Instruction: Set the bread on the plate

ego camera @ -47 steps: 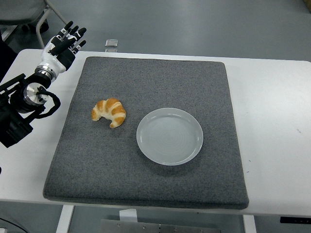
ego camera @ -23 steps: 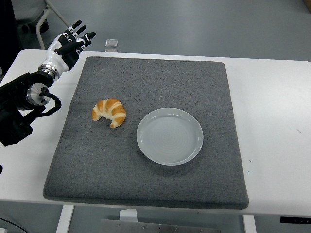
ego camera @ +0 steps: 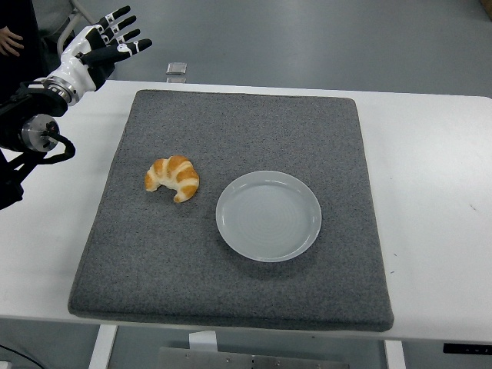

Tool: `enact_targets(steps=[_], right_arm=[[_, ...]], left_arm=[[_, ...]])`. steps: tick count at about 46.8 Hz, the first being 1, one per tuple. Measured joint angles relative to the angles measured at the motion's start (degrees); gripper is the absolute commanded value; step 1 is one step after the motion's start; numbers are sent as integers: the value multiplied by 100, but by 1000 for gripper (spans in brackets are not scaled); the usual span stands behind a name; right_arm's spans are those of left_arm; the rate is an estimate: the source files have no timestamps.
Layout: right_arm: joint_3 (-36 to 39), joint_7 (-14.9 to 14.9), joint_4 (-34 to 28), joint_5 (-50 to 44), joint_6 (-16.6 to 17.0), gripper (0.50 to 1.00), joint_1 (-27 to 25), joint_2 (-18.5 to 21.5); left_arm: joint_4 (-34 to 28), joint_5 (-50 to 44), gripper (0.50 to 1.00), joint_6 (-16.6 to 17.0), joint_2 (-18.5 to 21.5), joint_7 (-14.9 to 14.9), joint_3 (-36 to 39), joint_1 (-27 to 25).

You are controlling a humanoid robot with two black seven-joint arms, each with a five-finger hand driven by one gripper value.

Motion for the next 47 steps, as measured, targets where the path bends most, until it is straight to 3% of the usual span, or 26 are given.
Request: enact_targets(steps=[13, 24, 37, 47], right_arm=[[1, 0, 0, 0, 0, 932, 1, 0], [1, 0, 0, -4, -2, 930, 0, 0], [1, 0, 0, -5, -2, 930, 0, 0], [0, 0, 0, -4, -1, 930, 0, 0]], left_arm=[[-516, 211, 996, -7, 442, -12, 1115, -421], [-794, 1361, 994, -182, 508, 40, 1305, -569], [-1521, 2670, 994, -333, 924, 66, 1643, -625], [-1735, 3297, 994, -348, 1235, 63, 2152, -862]])
